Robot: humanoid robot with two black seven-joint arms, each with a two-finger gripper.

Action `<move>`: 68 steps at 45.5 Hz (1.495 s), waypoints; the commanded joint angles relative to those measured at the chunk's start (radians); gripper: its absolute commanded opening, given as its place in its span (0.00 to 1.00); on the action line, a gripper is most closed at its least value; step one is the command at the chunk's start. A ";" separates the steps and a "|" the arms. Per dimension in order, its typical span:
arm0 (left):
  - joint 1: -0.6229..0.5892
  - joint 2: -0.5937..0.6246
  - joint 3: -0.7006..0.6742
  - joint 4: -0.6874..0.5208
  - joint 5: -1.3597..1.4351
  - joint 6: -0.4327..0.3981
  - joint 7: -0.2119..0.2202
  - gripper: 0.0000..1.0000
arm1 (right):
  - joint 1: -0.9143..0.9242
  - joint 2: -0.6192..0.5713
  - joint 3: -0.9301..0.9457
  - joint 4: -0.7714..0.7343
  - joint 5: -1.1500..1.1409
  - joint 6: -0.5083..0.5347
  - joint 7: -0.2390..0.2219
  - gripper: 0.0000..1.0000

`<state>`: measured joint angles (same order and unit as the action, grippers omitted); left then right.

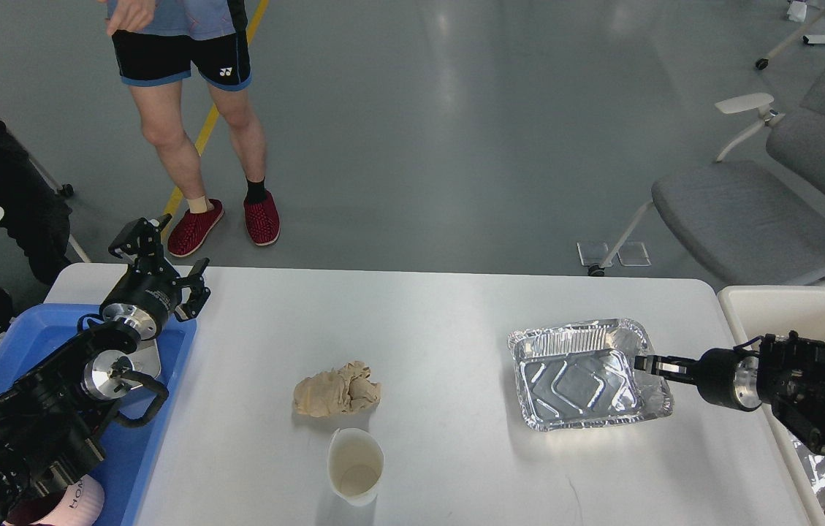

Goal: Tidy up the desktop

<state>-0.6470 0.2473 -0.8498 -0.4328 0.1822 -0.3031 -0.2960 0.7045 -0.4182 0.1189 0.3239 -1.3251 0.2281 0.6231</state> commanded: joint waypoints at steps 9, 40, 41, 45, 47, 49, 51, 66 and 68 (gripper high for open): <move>-0.002 0.000 0.000 0.000 0.002 0.006 0.001 0.91 | 0.127 0.050 -0.002 0.001 0.053 0.146 -0.017 0.00; 0.000 -0.005 0.000 0.003 0.003 0.007 0.001 0.91 | 0.372 0.107 -0.071 -0.006 0.171 0.332 -0.091 0.00; 0.000 -0.005 0.000 0.003 0.003 0.007 0.001 0.91 | 0.374 0.107 -0.076 -0.006 0.191 0.333 -0.097 0.00; 0.000 -0.006 0.000 0.003 0.003 0.009 0.000 0.91 | 0.377 0.114 -0.100 -0.009 0.257 0.333 -0.135 0.00; 0.000 -0.006 0.000 0.003 0.003 0.007 0.000 0.91 | 0.377 0.127 -0.111 -0.023 0.270 0.333 -0.143 0.00; 0.000 -0.006 0.000 0.003 0.003 0.009 0.000 0.91 | 0.377 0.150 -0.119 -0.046 0.276 0.333 -0.146 0.00; 0.000 -0.006 0.000 0.003 0.003 0.009 0.001 0.91 | 0.377 0.174 -0.120 -0.071 0.279 0.335 -0.146 0.00; 0.001 -0.014 0.001 0.003 0.003 0.018 0.001 0.91 | 0.377 0.263 -0.122 -0.207 0.325 0.366 -0.148 0.00; 0.001 -0.014 0.002 0.003 0.003 0.018 0.001 0.91 | 0.377 0.266 -0.122 -0.210 0.326 0.366 -0.146 0.00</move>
<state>-0.6462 0.2356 -0.8491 -0.4294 0.1856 -0.2856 -0.2951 1.0798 -0.1649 -0.0027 0.1344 -1.0080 0.5911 0.4747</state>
